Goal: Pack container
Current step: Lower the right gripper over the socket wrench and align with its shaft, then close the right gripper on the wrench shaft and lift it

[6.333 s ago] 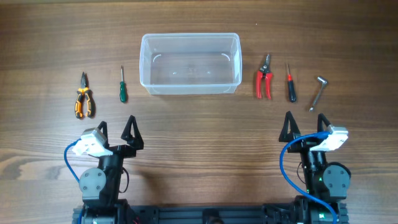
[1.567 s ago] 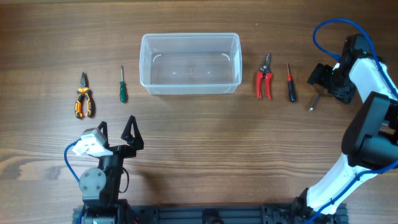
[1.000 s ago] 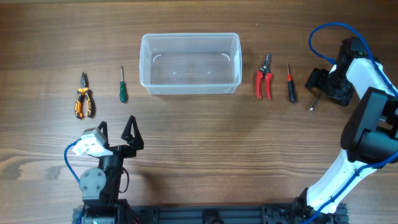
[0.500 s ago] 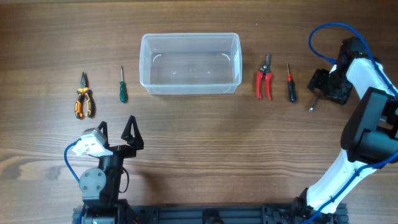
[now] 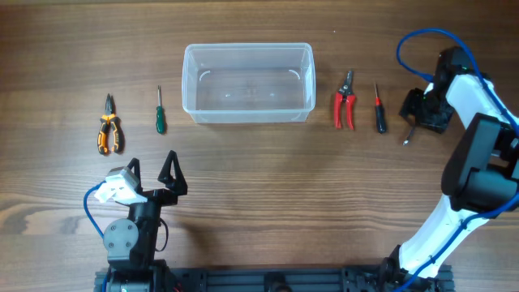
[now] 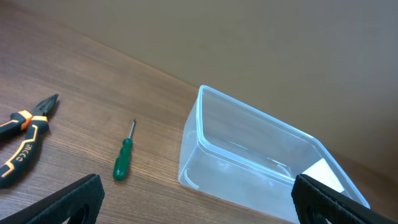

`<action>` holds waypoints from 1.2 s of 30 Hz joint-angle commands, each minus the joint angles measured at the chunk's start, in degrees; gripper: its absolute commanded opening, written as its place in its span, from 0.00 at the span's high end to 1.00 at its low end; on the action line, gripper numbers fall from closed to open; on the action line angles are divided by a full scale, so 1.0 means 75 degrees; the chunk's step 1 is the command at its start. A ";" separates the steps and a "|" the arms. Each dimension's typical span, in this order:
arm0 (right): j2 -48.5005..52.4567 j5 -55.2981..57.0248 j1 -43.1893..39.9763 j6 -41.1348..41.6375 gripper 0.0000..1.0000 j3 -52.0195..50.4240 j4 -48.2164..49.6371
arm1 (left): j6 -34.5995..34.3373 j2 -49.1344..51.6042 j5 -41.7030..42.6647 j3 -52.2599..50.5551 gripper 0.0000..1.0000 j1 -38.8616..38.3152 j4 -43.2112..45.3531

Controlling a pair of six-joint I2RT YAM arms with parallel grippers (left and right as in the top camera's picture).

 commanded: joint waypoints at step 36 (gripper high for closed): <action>0.0519 -0.0606 -0.0248 0.0087 0.63 -0.0035 -0.0050 | -0.0105 -0.0050 0.0064 -0.0061 0.00 -0.0029 0.0026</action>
